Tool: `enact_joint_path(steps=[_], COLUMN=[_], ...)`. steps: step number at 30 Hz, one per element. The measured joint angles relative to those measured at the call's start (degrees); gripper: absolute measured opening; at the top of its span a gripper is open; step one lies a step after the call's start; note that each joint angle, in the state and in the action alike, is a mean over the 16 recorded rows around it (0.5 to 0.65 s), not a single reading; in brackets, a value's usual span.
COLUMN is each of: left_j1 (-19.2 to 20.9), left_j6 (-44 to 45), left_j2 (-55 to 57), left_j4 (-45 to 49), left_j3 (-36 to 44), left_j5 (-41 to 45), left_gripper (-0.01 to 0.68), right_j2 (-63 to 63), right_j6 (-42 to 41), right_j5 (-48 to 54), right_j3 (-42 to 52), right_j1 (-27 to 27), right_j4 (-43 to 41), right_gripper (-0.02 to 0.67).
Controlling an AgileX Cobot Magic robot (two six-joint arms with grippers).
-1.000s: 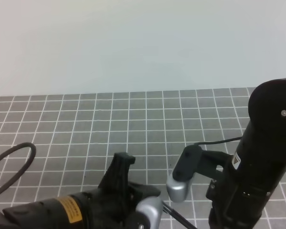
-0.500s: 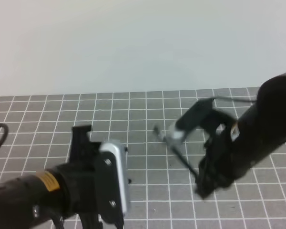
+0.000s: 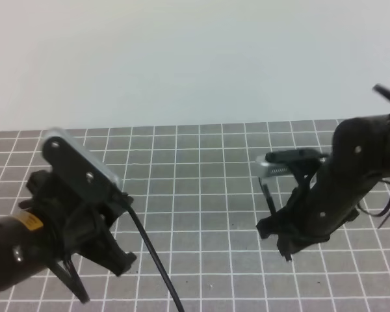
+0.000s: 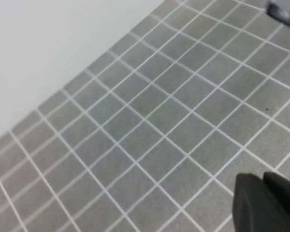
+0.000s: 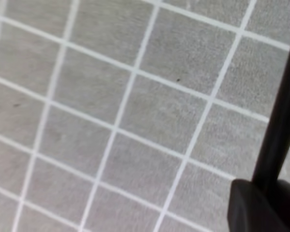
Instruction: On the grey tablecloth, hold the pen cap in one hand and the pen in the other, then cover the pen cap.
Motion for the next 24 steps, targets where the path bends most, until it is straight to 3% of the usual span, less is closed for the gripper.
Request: enact_joint_path(steps=[3, 8, 17, 20, 24], left_j1=[1.3, 2.1, 2.2, 2.2, 2.2], left_j6=[-5.1, -10.2, -13.3, -13.9, -14.6], left_j2=[0.0, -0.1, -4.9, -8.7, -15.6], left_j4=[-1.1, -2.5, -1.6, -0.1, 2.7], left_j3=[0.0, 0.0, 0.0, 0.2, 1.5], left_j5=[1.4, 3.5, 6.2, 6.5, 6.4], left_gripper=[0.001, 0.001, 0.001, 0.001, 0.001], right_j2=[2.4, 4.9, 4.0, 1.6, -3.2], right_j6=[1.4, 3.2, 7.1, 8.8, 11.0], right_j5=[-0.5, -1.0, 0.2, 1.0, 3.2], right_j3=[0.0, -0.1, -0.7, -0.9, -1.1], right_j1=[-0.2, -0.2, -0.1, -0.1, 0.1], right_j4=[-0.2, -1.0, -4.0, -5.7, -8.2], right_gripper=[0.049, 0.176, 0.393, 0.406, 0.358])
